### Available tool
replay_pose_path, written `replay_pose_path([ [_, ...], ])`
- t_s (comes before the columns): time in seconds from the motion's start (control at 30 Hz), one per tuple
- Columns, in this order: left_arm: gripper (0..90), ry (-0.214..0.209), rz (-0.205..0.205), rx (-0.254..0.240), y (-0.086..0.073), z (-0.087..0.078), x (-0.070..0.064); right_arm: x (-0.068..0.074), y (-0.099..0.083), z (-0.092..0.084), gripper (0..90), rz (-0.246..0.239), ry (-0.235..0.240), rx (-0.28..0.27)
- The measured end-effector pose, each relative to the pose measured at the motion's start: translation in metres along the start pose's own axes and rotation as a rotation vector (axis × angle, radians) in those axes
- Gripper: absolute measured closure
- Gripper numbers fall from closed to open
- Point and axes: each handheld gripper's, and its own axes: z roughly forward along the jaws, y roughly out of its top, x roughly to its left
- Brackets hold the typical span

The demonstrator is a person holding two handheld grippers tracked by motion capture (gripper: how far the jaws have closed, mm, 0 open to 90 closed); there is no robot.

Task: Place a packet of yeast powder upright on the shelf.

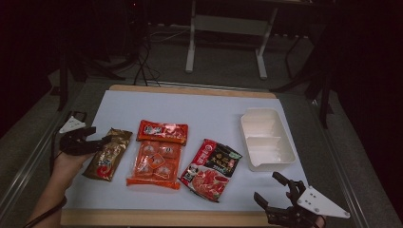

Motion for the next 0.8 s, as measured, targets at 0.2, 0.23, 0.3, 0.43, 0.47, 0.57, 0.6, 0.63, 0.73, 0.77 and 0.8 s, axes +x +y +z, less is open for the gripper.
replay_pose_path([
  [0.2,26.8,0.025,-0.020,0.057,0.001,0.014,0.010,0.002,0.000,0.000,13.1,-0.003,0.005,0.003],
  [0.23,26.8,0.032,-0.025,0.066,0.000,0.017,0.011,0.002,0.000,0.000,13.1,-0.002,0.005,0.003],
  [0.3,26.8,0.038,-0.026,0.086,0.000,0.022,0.014,0.002,-0.001,0.001,13.1,-0.003,0.006,0.006],
  [0.43,30.0,0.033,-0.052,0.097,-0.001,0.030,0.019,0.002,-0.002,0.001,13.1,0.001,0.007,0.011],
  [0.47,30.0,0.033,-0.067,0.104,-0.001,0.036,0.023,0.002,-0.002,0.001,13.1,0.002,0.007,0.011],
  [0.57,30.3,0.049,-0.084,0.106,0.001,0.043,0.025,0.002,-0.003,0.002,13.2,0.003,0.007,0.021],
  [0.6,30.3,0.053,-0.086,0.116,0.002,0.046,0.026,0.002,-0.004,0.003,13.2,0.005,0.006,0.024],
  [0.63,30.1,0.067,-0.084,0.124,0.002,0.049,0.027,0.002,-0.004,0.003,13.2,0.010,0.005,0.027],
  [0.73,30.2,0.088,-0.088,0.129,0.002,0.055,0.029,0.001,-0.005,0.004,13.2,0.010,0.005,0.033],
  [0.77,30.3,0.093,-0.089,0.131,0.002,0.057,0.029,0.001,-0.005,0.004,13.2,0.011,0.003,0.033],
  [0.8,32.1,0.097,-0.090,0.138,0.002,0.059,0.030,0.001,-0.005,0.004,13.3,0.012,0.004,0.035],
])
